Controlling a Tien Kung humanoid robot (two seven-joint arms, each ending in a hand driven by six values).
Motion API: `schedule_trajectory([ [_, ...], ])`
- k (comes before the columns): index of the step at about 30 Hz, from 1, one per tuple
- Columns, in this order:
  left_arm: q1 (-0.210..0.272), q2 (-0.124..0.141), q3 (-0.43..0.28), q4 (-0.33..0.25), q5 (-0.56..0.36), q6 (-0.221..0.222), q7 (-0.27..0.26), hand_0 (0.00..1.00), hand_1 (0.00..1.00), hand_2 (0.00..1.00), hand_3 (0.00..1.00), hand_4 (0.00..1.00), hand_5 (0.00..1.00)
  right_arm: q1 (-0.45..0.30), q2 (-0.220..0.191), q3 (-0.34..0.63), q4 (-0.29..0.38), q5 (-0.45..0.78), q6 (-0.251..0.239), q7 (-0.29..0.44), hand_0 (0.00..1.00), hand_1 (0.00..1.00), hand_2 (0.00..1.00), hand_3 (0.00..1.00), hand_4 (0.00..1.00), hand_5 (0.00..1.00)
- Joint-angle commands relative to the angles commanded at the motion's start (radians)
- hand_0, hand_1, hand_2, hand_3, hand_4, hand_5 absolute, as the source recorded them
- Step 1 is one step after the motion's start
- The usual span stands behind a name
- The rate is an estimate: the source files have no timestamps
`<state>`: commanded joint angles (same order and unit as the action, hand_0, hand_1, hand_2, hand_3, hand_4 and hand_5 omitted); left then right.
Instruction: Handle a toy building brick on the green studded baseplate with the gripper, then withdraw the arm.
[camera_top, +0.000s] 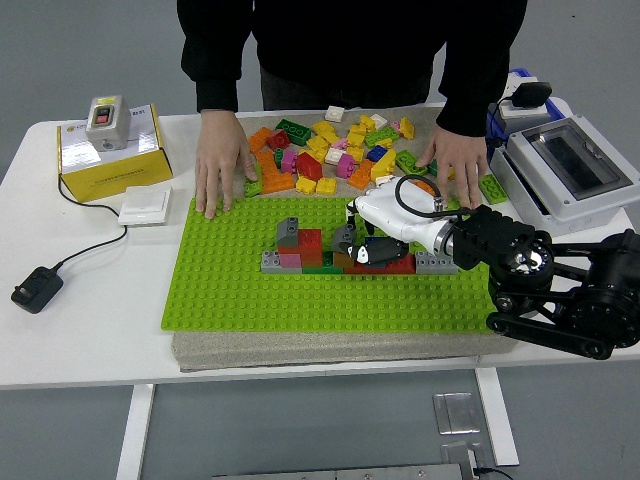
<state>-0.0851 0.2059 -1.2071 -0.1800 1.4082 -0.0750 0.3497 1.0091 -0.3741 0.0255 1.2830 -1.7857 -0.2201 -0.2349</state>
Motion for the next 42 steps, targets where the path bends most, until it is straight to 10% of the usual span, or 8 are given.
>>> schedule_trajectory([
  [42, 0.001, -0.001, -0.007, 0.0, 0.009, 0.021, -0.028, 0.656, 0.624, 0.57, 0.632, 0.215, 0.693, 0.0, 0.001, -0.007, -0.01, 0.002, -0.009, 0.009, 0.076, 0.121, 0.49, 0.554, 0.57, 0.56],
])
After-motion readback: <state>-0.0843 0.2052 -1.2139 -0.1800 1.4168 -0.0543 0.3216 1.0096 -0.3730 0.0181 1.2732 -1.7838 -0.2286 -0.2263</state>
